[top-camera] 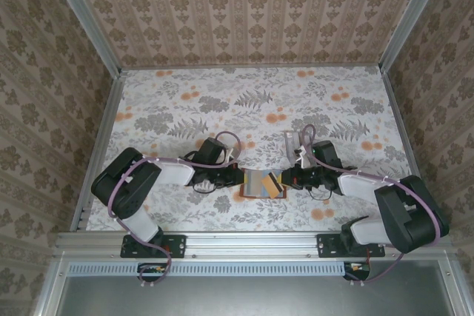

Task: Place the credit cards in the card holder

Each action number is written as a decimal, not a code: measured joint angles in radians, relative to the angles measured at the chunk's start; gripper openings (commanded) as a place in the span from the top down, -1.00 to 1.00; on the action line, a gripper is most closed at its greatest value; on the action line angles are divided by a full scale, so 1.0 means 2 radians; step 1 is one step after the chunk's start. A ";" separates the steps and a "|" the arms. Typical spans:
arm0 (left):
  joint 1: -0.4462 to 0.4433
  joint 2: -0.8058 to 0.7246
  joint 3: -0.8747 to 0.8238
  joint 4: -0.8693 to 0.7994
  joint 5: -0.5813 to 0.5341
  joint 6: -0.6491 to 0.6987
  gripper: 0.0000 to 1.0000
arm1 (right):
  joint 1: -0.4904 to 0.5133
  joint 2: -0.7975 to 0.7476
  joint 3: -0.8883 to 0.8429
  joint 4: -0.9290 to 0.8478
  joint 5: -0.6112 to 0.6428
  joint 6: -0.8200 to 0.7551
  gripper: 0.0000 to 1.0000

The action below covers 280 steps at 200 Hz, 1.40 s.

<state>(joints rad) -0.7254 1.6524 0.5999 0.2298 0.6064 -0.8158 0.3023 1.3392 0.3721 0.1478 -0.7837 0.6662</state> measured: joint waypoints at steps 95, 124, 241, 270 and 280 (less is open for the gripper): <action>0.000 0.012 -0.002 0.032 -0.004 -0.014 1.00 | -0.006 -0.005 0.007 -0.008 -0.009 -0.002 1.00; -0.001 0.015 -0.002 0.038 -0.002 -0.015 1.00 | -0.006 -0.005 0.007 -0.008 -0.008 -0.002 1.00; -0.006 0.022 -0.001 0.051 -0.001 -0.019 1.00 | -0.005 0.032 -0.005 0.082 0.055 0.045 1.00; -0.007 0.025 -0.001 0.061 -0.002 -0.034 1.00 | 0.012 0.027 -0.018 0.109 0.100 0.075 1.00; -0.008 0.025 -0.001 0.065 -0.003 -0.044 1.00 | 0.022 0.017 -0.023 0.112 0.116 0.083 1.00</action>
<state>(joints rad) -0.7414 1.7027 0.5976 0.3592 0.6010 -0.9035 0.3458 1.3724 0.3252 0.3710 -0.5526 0.8326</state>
